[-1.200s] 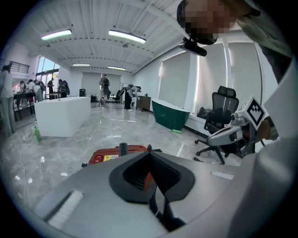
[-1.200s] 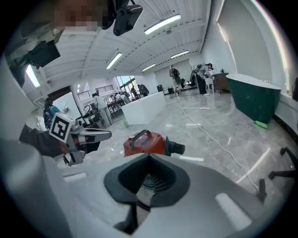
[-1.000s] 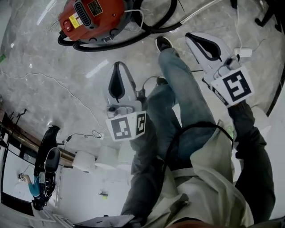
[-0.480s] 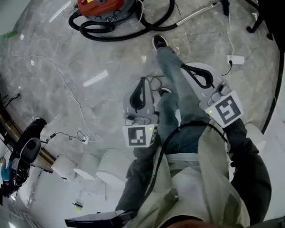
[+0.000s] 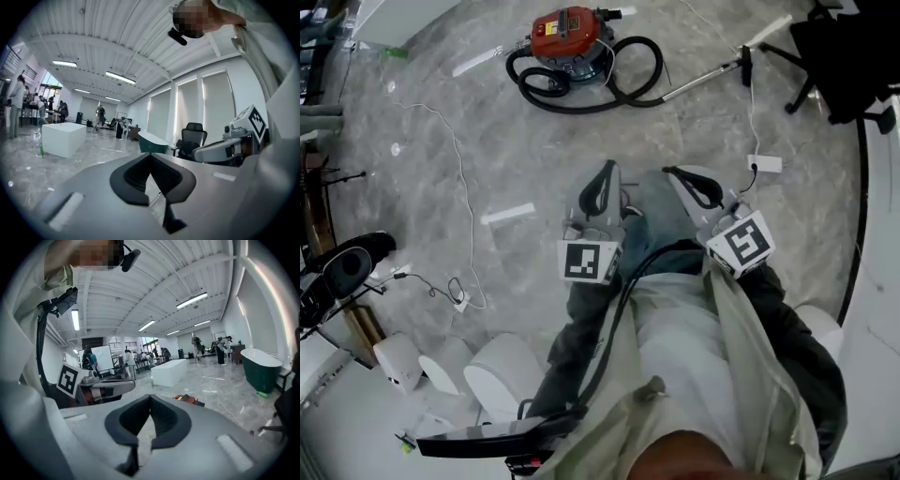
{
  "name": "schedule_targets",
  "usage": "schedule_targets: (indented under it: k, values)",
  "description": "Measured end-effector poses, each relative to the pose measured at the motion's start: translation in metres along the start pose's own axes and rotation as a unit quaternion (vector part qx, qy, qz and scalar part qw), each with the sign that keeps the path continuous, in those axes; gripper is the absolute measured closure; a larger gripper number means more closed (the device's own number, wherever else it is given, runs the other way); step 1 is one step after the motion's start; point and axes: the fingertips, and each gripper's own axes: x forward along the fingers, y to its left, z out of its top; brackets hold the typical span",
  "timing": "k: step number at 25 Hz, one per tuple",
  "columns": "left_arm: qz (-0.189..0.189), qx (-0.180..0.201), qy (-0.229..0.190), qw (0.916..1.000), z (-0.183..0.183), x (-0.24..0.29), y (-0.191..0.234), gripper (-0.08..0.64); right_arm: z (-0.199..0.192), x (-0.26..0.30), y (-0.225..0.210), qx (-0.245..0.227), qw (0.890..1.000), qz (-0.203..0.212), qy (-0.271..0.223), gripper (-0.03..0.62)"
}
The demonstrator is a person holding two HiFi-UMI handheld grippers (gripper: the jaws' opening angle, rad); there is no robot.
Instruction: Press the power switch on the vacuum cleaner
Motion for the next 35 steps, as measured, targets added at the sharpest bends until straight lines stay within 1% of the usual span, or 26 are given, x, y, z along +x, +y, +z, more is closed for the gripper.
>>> schedule_targets:
  k: [2,4,7,9,10,13,17,21,25,28,35]
  values:
    - [0.031,-0.023,-0.012,0.9992,0.015,-0.018,-0.009,0.558,0.003,-0.026,-0.005,0.013,1.0,-0.013,-0.003,0.591]
    - [0.052,-0.036,-0.012,0.9979,0.019,-0.035,-0.022,0.558,0.001,-0.046,-0.015,0.026,0.999,-0.021,-0.002,0.591]
    - [0.061,-0.022,0.009,0.9978,0.013,-0.052,-0.051,0.558,-0.004,-0.07,-0.028,0.032,0.999,-0.015,0.001,0.591]
    - [0.07,-0.011,0.023,0.9972,0.008,-0.054,-0.071,0.558,-0.004,-0.086,-0.035,0.023,1.0,-0.002,0.007,0.591]
    - [0.078,-0.011,0.024,0.9966,0.007,-0.052,-0.081,0.558,-0.003,-0.095,-0.04,0.017,1.0,0.004,0.01,0.591]
    - [0.102,-0.025,0.012,0.9943,0.006,-0.05,-0.112,0.558,-0.006,-0.135,-0.05,0.013,1.0,0.017,0.013,0.591]
    - [0.127,-0.043,-0.007,0.991,0.006,-0.048,-0.151,0.558,-0.019,-0.188,-0.068,0.0,1.0,0.018,0.022,0.591]
    - [0.144,-0.045,-0.016,0.9884,-0.002,-0.063,-0.184,0.558,-0.025,-0.213,-0.064,-0.005,0.999,0.03,0.009,0.591]
    - [0.157,-0.056,-0.019,0.9859,-0.008,-0.074,-0.203,0.558,-0.022,-0.222,-0.044,-0.019,0.998,0.054,0.002,0.591]
    - [0.164,-0.062,-0.022,0.9842,-0.011,-0.077,-0.211,0.558,-0.02,-0.227,-0.037,-0.034,0.997,0.071,0.001,0.591]
    - [0.164,-0.059,-0.034,0.9841,0.006,-0.08,-0.202,0.558,-0.016,-0.228,-0.034,-0.035,0.997,0.068,0.001,0.591]
